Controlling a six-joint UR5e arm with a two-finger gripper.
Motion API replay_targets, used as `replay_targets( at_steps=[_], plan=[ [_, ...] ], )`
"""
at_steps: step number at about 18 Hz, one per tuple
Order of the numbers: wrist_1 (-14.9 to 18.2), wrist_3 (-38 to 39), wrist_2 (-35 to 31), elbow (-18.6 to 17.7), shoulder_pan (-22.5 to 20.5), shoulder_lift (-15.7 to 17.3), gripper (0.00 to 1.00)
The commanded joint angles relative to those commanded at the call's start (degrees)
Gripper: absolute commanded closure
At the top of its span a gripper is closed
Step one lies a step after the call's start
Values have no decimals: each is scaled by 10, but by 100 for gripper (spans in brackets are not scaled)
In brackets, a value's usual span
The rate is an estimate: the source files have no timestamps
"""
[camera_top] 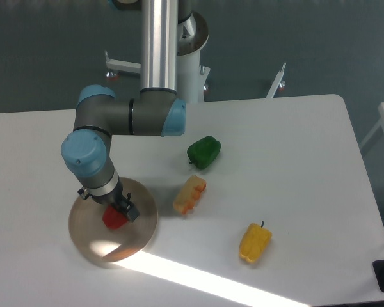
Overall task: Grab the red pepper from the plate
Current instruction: 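Lower the gripper onto the red pepper and close around it, then lift the grasped red pepper up off the plate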
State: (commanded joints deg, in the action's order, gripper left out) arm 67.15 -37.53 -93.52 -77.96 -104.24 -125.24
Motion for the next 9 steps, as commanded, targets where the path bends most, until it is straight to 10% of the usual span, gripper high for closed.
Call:
replay_targets(
  at_steps=[9],
  plan=[
    [-10,0,-2,-1,0,-3,12]
  ],
)
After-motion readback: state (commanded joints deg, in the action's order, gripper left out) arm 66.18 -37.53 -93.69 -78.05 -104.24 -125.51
